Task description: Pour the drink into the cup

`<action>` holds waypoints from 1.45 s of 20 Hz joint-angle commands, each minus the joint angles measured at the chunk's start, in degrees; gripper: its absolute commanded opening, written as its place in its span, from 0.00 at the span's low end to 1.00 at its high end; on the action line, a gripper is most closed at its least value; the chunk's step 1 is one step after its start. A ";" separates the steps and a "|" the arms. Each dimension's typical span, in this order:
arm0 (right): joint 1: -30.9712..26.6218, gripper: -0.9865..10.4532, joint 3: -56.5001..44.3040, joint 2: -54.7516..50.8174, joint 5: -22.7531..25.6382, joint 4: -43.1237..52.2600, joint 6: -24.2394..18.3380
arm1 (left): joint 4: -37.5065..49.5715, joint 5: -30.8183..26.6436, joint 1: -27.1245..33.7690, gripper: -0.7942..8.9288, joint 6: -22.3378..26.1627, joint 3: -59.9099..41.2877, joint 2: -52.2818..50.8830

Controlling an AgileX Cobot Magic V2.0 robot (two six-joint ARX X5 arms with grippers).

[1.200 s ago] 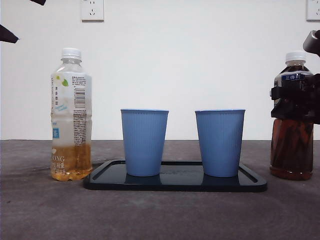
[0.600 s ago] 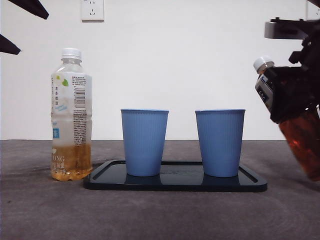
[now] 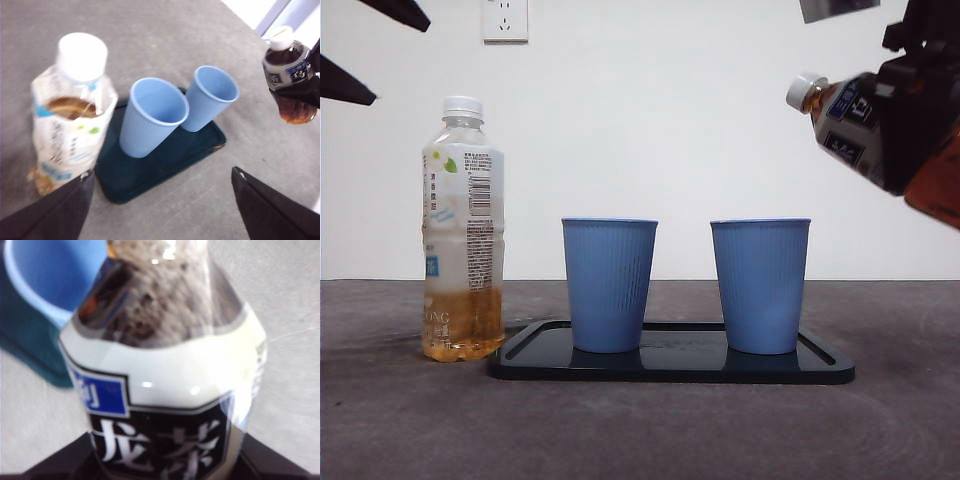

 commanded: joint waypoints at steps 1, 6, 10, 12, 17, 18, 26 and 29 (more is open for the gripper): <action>1.68 0.26 3.76 1.27 4.13 -0.50 -4.31 | 1.14 0.00 -0.87 0.53 1.29 0.28 0.39; 4.46 0.26 7.41 6.62 9.88 -3.48 -7.78 | 1.18 -0.26 -1.68 0.53 1.77 0.28 0.33; 7.10 0.26 8.39 10.88 17.81 -3.98 -11.69 | 1.18 -0.96 -2.32 0.53 2.21 0.28 0.17; 8.13 0.26 8.39 12.46 20.98 -3.96 -12.59 | 1.18 -1.05 -2.51 0.53 2.23 0.28 -0.09; 8.76 0.26 8.39 15.02 26.51 -3.93 -13.81 | 1.14 -1.07 -2.78 0.53 2.34 0.28 -1.16; 8.76 0.26 8.39 15.39 27.69 -3.96 -13.81 | 1.11 -1.07 -2.80 0.53 2.34 0.28 -1.38; 8.76 0.26 8.39 17.22 33.11 -3.67 -17.00 | 1.07 -1.14 -3.26 0.53 2.38 0.28 -2.95; 8.76 0.26 8.39 17.22 35.23 -3.72 -19.12 | 1.07 -1.42 -3.56 0.53 2.38 0.28 -3.30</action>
